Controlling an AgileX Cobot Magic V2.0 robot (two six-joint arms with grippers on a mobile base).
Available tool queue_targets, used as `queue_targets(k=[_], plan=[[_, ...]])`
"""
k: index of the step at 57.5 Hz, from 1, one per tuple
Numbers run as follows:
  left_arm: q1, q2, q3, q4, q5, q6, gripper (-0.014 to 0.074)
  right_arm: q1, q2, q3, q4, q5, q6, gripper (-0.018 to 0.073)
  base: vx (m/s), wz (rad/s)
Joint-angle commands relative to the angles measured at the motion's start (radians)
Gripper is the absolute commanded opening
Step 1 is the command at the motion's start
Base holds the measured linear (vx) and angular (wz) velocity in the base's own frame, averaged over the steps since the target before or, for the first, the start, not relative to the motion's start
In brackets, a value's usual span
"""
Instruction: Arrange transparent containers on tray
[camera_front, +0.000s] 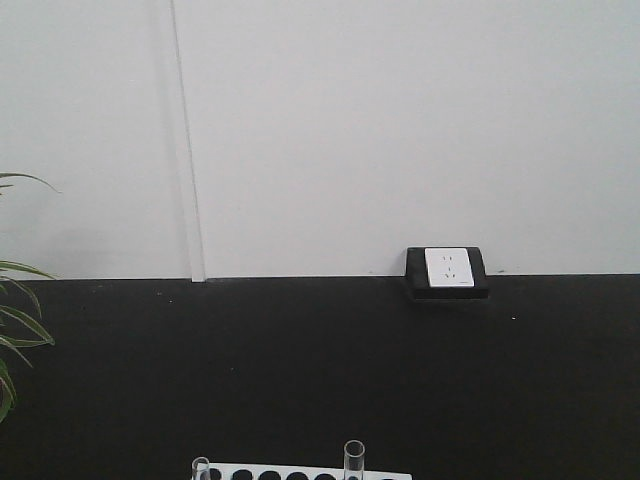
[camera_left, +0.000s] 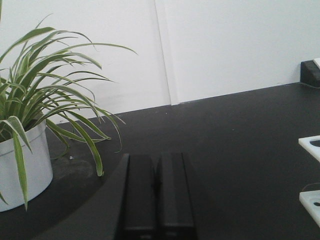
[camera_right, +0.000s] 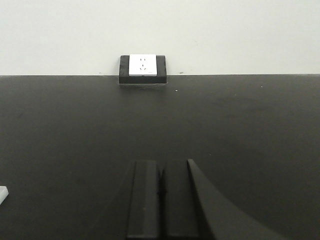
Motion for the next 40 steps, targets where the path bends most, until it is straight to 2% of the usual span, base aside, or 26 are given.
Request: queue_targets(k=[1, 40], plan=[[0.002, -0.022, 0.038, -0.009, -0.078, -0.001, -0.0007, -0.003, -0.004, 0.008, -0.006, -0.081, -0.005, -0.0013, 0.0, 0.0], [0.002, -0.022, 0.038, -0.009, -0.078, -0.001, -0.0007, -0.003, -0.004, 0.008, -0.006, -0.081, -0.005, -0.0013, 0.0, 0.0]])
